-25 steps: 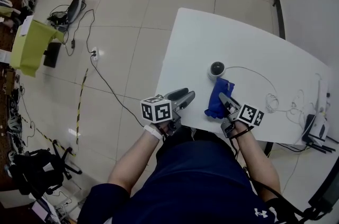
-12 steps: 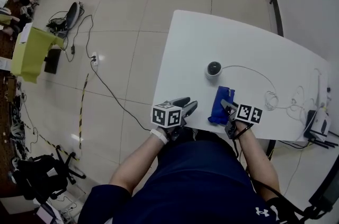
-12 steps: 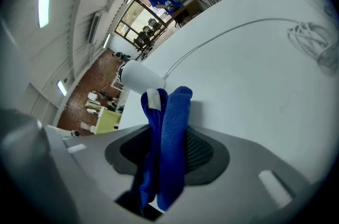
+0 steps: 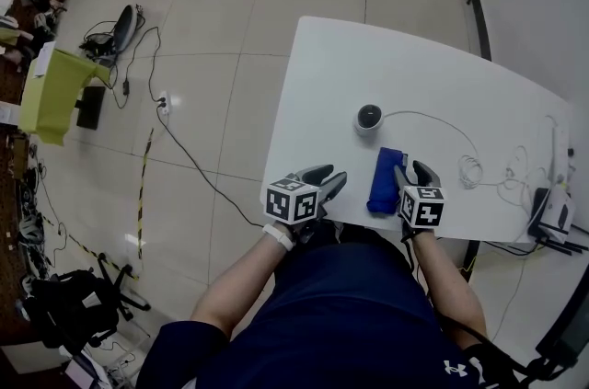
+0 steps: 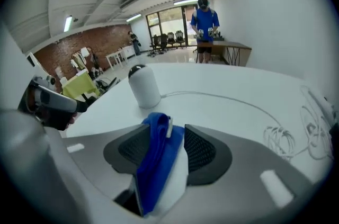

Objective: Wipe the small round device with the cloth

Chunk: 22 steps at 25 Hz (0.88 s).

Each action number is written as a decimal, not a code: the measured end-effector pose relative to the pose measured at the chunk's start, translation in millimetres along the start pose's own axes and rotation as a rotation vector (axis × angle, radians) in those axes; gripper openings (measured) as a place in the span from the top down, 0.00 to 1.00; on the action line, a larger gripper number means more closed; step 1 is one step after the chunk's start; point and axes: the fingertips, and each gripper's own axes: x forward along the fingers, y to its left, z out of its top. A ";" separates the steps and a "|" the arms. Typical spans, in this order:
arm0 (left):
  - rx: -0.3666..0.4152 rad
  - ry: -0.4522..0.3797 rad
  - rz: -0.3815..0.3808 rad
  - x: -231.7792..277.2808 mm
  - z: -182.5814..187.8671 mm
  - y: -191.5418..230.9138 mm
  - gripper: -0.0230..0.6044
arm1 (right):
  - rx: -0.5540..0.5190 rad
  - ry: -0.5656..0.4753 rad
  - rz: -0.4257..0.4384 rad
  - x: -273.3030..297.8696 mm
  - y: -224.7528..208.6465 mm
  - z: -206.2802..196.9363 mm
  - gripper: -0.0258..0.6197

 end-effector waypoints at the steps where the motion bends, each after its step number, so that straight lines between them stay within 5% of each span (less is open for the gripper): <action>1: 0.015 -0.011 0.006 -0.4 3.5 -1.8 0.69 | 0.007 -0.053 0.006 -6.6 2.2 10.7 0.67; 7: 0.124 -0.080 0.027 -5.8 25.3 -17.6 0.79 | 0.003 -0.304 0.064 -47.7 24.7 69.0 0.92; 10: 0.215 -0.113 0.020 -7.2 34.4 -32.9 0.95 | -0.010 -0.365 0.125 -59.4 39.3 84.7 0.93; 15: 0.404 -0.139 0.039 -10.1 41.0 -53.8 0.96 | -0.082 -0.399 0.238 -68.7 69.6 88.8 0.94; 22: 0.491 -0.205 0.054 -13.5 45.6 -55.3 0.96 | -0.168 -0.441 0.370 -84.2 109.6 90.6 0.94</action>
